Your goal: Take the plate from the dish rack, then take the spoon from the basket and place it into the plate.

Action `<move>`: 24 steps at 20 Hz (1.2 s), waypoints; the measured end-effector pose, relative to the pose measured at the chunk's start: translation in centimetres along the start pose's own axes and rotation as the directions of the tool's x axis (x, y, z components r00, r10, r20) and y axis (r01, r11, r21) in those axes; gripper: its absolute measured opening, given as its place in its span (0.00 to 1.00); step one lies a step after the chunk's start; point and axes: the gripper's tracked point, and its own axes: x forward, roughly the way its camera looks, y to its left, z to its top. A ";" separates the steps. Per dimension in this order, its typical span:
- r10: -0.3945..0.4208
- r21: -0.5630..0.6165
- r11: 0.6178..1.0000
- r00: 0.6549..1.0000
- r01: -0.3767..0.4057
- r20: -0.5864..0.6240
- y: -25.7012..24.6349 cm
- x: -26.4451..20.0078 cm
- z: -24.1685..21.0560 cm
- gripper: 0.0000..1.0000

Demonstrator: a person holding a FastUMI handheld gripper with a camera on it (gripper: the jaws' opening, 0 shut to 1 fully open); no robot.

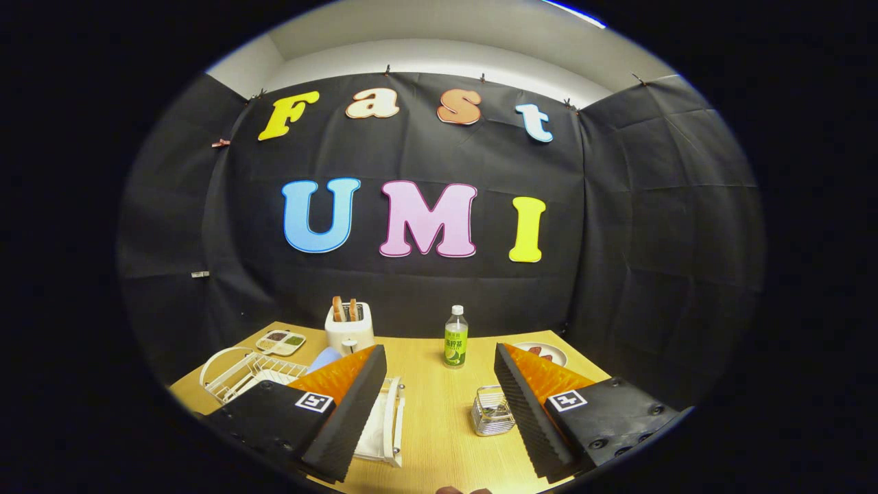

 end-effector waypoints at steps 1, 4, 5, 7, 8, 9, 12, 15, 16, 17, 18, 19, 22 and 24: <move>0.005 0.006 1.000 1.000 -0.005 -0.012 0.3 0.0 -0.2 0.97; 0.009 0.009 1.000 0.999 -0.009 -0.037 0.9 0.4 -0.4 0.97; 0.006 0.007 1.000 0.998 -0.005 -0.057 0.9 0.6 -0.8 0.97; 0.028 0.017 0.999 0.997 -0.027 -0.072 2.0 1.0 -0.9 0.98; 0.037 0.015 0.999 0.996 -0.036 -0.078 2.4 1.3 -0.8 0.97; 0.049 0.009 0.999 0.995 -0.049 -0.084 2.9 1.6 -0.8 0.98; 0.109 0.020 0.994 0.983 -0.107 -0.150 5.5 3.3 -1.3 0.97; 0.186 0.069 0.982 0.948 -0.174 -0.259 9.0 4.8 -2.6 0.98; 0.212 0.085 0.977 0.933 -0.196 -0.290 10.2 5.3 -3.0 0.98; 0.234 0.100 0.972 0.920 -0.213 -0.315 11.2 5.7 -3.3 0.98; 0.250 0.111 0.968 0.907 -0.226 -0.338 12.1 6.3 -3.7 0.98; 0.257 0.115 0.966 0.893 -0.231 -0.368 13.0 6.8 -4.4 0.98; 0.253 0.124 0.967 0.864 -0.221 -0.436 14.8 9.0 -6.2 0.99; 0.231 0.108 0.973 0.840 -0.205 -0.491 15.4 10.1 -7.8 1.00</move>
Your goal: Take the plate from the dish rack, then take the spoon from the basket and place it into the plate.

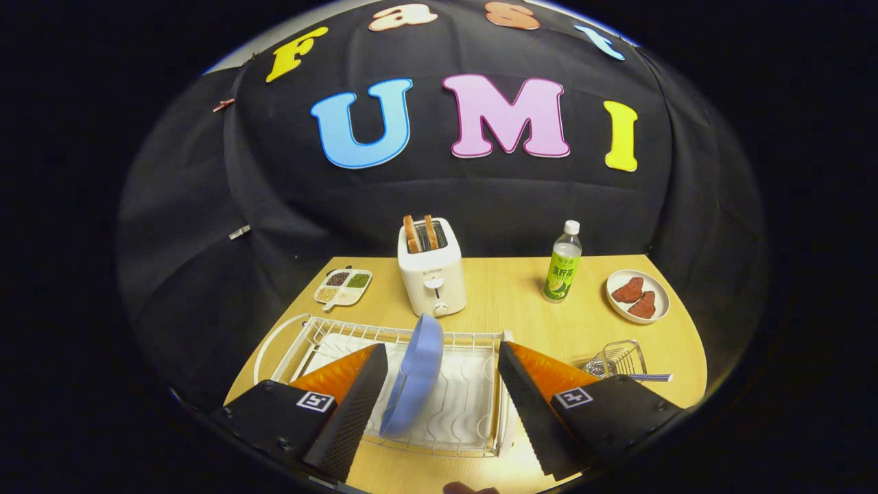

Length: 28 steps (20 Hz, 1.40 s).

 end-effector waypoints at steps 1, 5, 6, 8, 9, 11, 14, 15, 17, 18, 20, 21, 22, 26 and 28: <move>-0.017 -0.008 1.000 0.999 0.016 -0.030 -0.2 0.9 -0.5 1.00; -0.042 0.011 0.999 0.989 0.044 -0.145 0.4 3.8 -3.1 0.88; -0.044 0.025 0.998 0.983 0.050 -0.180 0.6 4.3 -3.9 0.84; -0.039 0.066 0.996 0.980 0.053 -0.197 1.4 5.2 -4.4 0.72; -0.034 0.084 0.995 0.979 0.052 -0.202 1.8 5.6 -4.7 0.63; -0.029 0.094 0.994 0.972 0.052 -0.233 2.4 5.7 -5.6 0.42; -0.042 0.089 0.994 0.971 0.065 -0.233 2.8 6.0 -5.5 0.39; -0.046 0.088 0.994 0.973 0.068 -0.227 2.8 5.9 -5.4 0.38; -0.087 0.100 0.989 0.971 0.111 -0.225 2.5 5.5 -5.4 0.35; -0.094 0.100 0.988 0.972 0.117 -0.213 2.7 5.3 -5.1 0.33; -0.119 0.071 0.988 0.973 0.136 -0.196 2.9 4.8 -4.7 0.33; -0.134 0.063 0.987 0.974 0.148 -0.184 3.0 4.7 -4.5 0.33; -0.148 0.059 0.985 0.974 0.160 -0.172 2.9 4.6 -4.0 0.33; -0.264 0.045 0.962 0.960 0.269 -0.097 0.9 4.5 -2.1 0.30; -0.278 0.045 0.958 0.956 0.283 -0.091 0.4 4.4 -2.1 0.30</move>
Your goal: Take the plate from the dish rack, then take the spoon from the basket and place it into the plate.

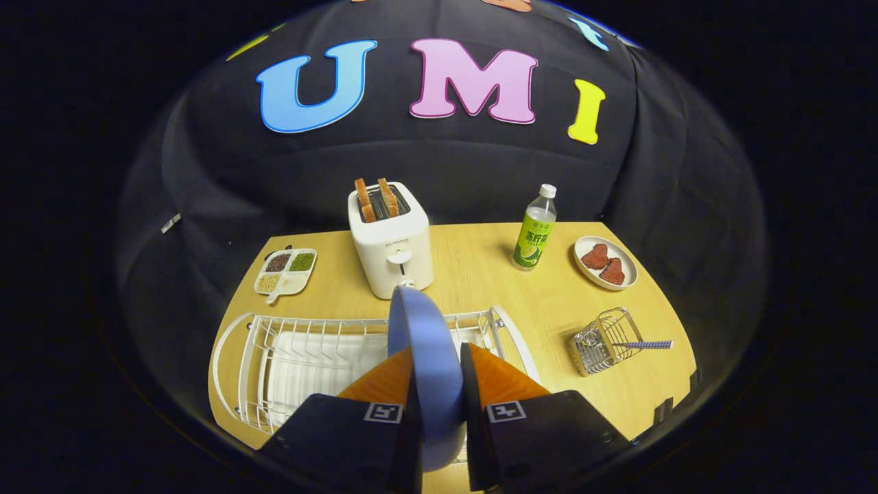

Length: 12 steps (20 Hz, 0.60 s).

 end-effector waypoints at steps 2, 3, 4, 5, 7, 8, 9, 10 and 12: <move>-0.039 0.007 0.999 0.998 0.039 0.044 -1.4 0.0 1.1 0.29; -0.054 -0.009 0.998 0.994 0.055 0.093 -2.2 0.2 2.2 0.28; -0.035 -0.016 0.999 0.993 0.037 0.109 -2.3 0.2 2.4 0.26; -0.023 -0.010 1.000 0.995 0.024 0.093 -2.2 0.2 2.0 0.23; 0.004 0.040 0.999 0.999 -0.006 0.044 -2.7 0.7 0.6 0.23; 0.034 0.073 0.997 0.999 -0.037 0.033 -2.7 0.6 0.3 0.23; 0.062 0.091 0.994 0.998 -0.064 0.027 -3.0 0.3 0.2 0.22; 0.078 0.095 0.992 0.997 -0.080 0.025 -3.8 -0.2 -0.1 0.22; 0.120 0.105 0.987 0.992 -0.123 0.028 -5.3 -1.5 -0.3 0.22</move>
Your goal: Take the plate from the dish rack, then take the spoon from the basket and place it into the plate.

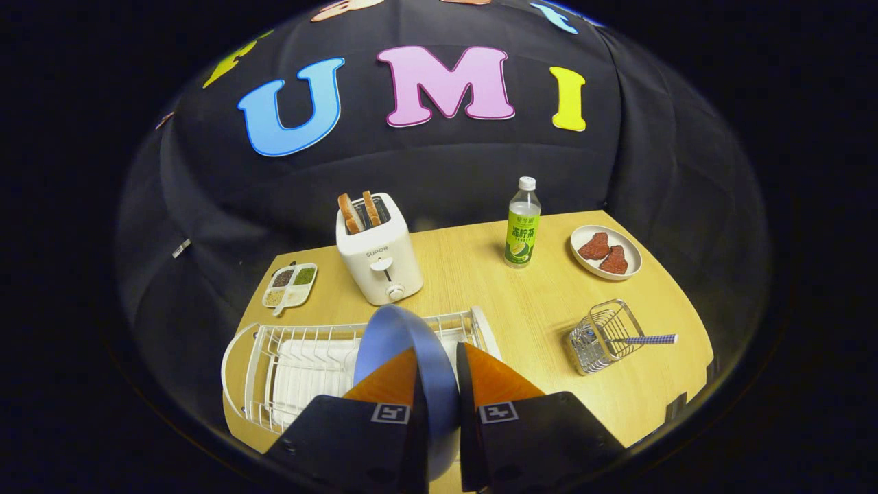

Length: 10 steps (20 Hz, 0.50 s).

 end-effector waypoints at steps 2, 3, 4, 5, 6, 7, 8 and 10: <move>0.038 0.038 0.999 0.999 -0.038 -0.001 -1.9 -1.9 0.2 0.22; 0.058 0.049 0.997 0.998 -0.057 -0.004 -3.0 -2.9 0.4 0.22; 0.074 0.056 0.996 0.997 -0.074 -0.008 -4.4 -4.0 0.5 0.22; 0.079 0.067 0.995 0.997 -0.078 -0.011 -5.9 -5.2 0.6 0.22; 0.072 0.084 0.994 0.997 -0.071 -0.014 -7.8 -6.4 0.7 0.22; 0.066 0.104 0.993 0.998 -0.063 -0.021 -9.6 -7.4 0.5 0.22; 0.061 0.124 0.991 0.998 -0.056 -0.032 -11.3 -8.5 0.0 0.22; 0.039 0.168 0.985 0.997 -0.028 -0.060 -14.7 -10.7 -1.5 0.22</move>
